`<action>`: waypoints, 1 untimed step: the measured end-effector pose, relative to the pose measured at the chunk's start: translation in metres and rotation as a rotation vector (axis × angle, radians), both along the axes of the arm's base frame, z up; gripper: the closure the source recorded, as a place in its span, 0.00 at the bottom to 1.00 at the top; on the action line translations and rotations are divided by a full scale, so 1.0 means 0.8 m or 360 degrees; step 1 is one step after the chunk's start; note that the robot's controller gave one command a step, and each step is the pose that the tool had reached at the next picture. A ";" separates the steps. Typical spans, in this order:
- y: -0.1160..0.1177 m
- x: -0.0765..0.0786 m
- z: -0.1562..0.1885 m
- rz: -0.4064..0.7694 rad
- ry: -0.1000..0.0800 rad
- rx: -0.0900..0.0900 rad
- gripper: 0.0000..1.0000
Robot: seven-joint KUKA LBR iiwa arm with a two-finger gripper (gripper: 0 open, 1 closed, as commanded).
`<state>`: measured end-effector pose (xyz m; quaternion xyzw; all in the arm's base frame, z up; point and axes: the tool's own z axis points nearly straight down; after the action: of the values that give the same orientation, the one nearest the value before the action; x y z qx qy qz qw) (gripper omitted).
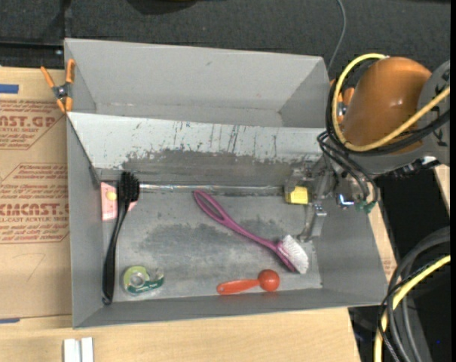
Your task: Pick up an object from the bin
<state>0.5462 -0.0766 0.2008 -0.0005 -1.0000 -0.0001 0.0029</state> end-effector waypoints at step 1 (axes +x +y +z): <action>0.000 0.002 0.006 0.0003 -0.0013 -0.0001 0.00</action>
Offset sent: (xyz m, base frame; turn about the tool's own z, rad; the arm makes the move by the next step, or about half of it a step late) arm -0.0343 -0.0212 -0.1308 -0.0035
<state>0.5479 -0.0762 0.2054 0.0004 -1.0000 0.0003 -0.0012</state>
